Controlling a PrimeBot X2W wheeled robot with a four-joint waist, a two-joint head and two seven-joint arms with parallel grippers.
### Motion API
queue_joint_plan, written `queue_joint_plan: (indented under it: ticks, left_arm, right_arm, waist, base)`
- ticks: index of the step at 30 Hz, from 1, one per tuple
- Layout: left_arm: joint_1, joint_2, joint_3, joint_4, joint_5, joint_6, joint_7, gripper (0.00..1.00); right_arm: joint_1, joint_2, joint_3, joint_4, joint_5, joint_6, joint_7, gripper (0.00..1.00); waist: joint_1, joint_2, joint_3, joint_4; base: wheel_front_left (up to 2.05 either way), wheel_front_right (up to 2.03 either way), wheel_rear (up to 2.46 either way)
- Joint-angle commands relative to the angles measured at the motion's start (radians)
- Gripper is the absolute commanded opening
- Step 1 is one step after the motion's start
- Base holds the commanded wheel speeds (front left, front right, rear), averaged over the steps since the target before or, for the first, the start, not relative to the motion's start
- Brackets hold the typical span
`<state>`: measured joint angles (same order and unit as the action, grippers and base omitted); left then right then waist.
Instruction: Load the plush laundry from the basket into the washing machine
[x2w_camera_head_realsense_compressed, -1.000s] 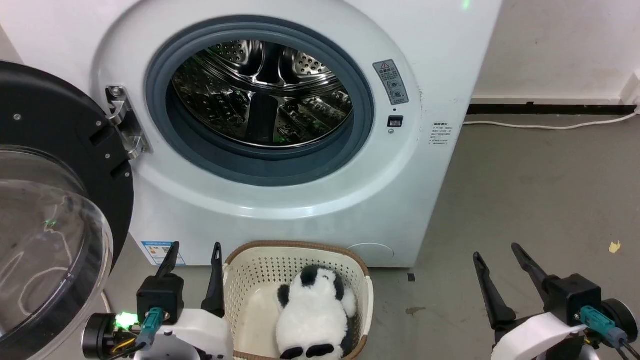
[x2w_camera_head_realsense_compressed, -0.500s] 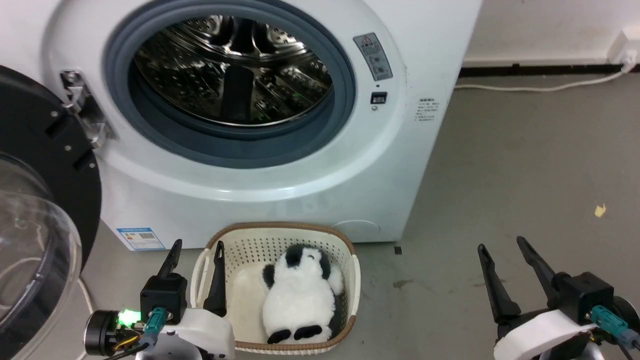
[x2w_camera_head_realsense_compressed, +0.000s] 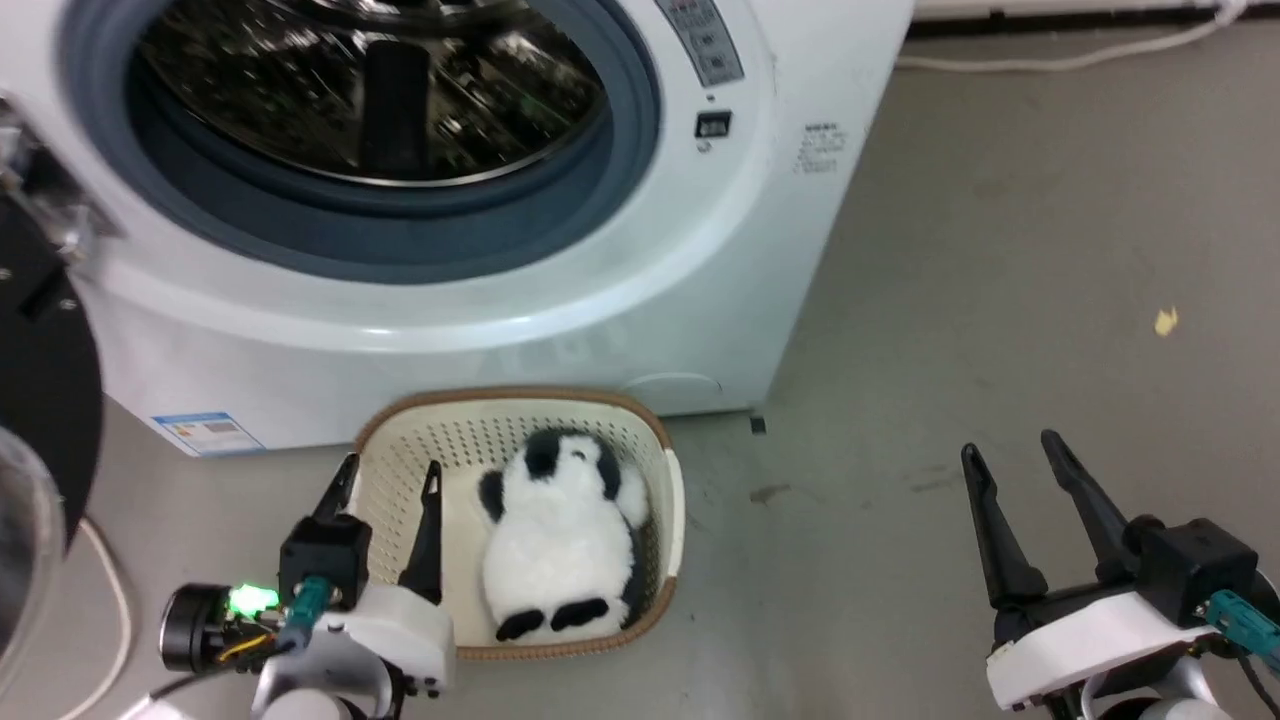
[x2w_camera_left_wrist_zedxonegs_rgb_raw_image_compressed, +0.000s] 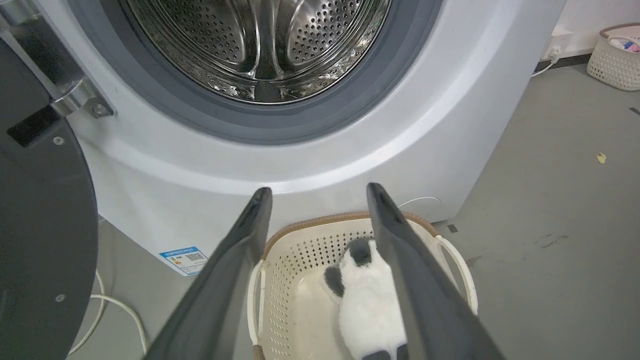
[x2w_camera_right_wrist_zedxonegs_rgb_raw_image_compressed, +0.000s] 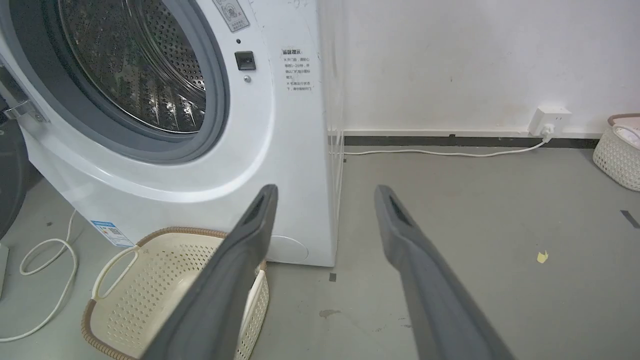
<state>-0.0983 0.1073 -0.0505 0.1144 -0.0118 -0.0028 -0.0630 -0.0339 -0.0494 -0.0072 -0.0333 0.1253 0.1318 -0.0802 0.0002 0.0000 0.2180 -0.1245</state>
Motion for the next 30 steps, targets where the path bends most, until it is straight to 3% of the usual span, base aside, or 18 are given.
queue_joint_plan:
  ticks: [1, 30]
  left_arm:
    - [-0.021, 0.010, -0.002, 0.016, -0.004, -0.002, 0.007, 1.00]
    - [-0.263, 0.138, -0.046, 0.368, -0.033, -0.051, 0.116, 1.00]
  right_arm:
    - [-0.018, 0.000, 0.000, -0.007, 0.012, 0.000, -0.011, 1.00]
    - [-0.074, 0.000, 0.025, -0.018, 0.150, -0.001, -0.071, 1.00]
  waist:
    - [-0.0002, 0.0000, 0.025, -0.019]
    - [-0.0002, 0.0000, 0.271, -0.179]
  base:
    - [0.00, 0.00, 0.00]
    - [0.00, 0.00, 0.00]
